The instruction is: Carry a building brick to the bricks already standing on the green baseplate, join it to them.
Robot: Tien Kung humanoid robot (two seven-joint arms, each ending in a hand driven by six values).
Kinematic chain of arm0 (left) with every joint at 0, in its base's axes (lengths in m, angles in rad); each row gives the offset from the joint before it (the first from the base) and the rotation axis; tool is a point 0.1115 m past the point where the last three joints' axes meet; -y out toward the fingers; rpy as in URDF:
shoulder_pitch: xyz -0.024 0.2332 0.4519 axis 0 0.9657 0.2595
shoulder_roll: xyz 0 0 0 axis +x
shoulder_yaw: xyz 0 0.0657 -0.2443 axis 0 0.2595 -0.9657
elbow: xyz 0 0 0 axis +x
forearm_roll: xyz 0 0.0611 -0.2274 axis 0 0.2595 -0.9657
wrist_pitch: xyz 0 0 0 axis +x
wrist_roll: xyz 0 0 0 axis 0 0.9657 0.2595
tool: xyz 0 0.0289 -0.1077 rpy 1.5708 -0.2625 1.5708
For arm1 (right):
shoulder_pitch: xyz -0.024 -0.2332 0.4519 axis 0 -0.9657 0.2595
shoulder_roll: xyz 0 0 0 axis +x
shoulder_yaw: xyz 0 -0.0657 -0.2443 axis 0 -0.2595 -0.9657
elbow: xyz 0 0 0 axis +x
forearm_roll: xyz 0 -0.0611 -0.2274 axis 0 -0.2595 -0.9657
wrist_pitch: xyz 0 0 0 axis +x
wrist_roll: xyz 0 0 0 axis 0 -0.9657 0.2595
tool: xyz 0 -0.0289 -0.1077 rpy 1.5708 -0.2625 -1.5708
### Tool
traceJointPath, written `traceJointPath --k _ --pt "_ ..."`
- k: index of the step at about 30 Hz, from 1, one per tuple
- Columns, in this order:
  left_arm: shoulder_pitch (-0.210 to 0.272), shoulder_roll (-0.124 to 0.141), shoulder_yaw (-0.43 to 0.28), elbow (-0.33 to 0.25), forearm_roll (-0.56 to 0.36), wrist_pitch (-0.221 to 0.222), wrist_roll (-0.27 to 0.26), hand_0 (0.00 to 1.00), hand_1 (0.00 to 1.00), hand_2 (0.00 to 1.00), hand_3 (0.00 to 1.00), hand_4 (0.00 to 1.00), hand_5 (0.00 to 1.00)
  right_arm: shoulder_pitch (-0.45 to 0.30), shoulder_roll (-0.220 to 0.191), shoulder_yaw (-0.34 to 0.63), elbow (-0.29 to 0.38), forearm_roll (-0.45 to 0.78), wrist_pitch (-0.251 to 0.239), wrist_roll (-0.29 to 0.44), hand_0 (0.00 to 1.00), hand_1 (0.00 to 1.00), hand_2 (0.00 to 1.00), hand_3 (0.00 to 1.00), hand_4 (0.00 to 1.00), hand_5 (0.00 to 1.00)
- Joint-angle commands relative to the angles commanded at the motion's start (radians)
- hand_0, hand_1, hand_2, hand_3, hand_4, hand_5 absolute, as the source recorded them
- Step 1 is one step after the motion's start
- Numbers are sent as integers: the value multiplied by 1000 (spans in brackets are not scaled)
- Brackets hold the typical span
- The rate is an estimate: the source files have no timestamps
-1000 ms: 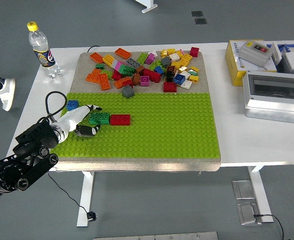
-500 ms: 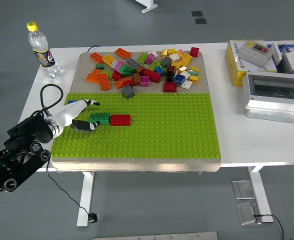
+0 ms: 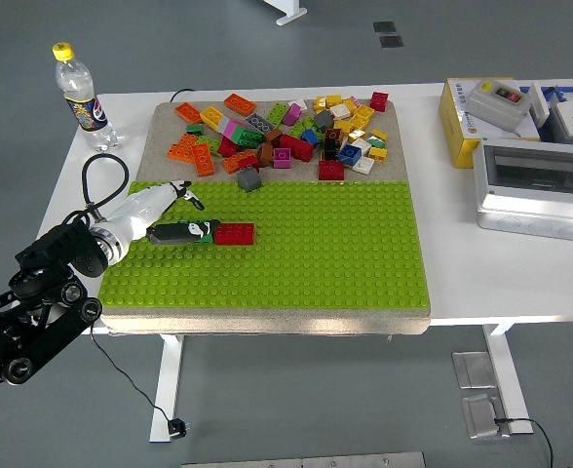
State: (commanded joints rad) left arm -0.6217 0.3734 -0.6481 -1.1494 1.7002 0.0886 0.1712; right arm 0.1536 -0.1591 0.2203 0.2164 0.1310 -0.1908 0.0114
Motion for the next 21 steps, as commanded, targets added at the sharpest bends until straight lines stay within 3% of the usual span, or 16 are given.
traceJointPath --k 14,21 --pt "0 -22 47 92 -4 31 -30 998 998 998 670 775 778 -3 2 7 1 -4 4 1 688 631 676 667 453 769" --pt "5 -25 58 93 -7 34 -34 998 998 998 666 769 778 -6 2 13 1 -6 8 2 688 634 677 668 453 768"
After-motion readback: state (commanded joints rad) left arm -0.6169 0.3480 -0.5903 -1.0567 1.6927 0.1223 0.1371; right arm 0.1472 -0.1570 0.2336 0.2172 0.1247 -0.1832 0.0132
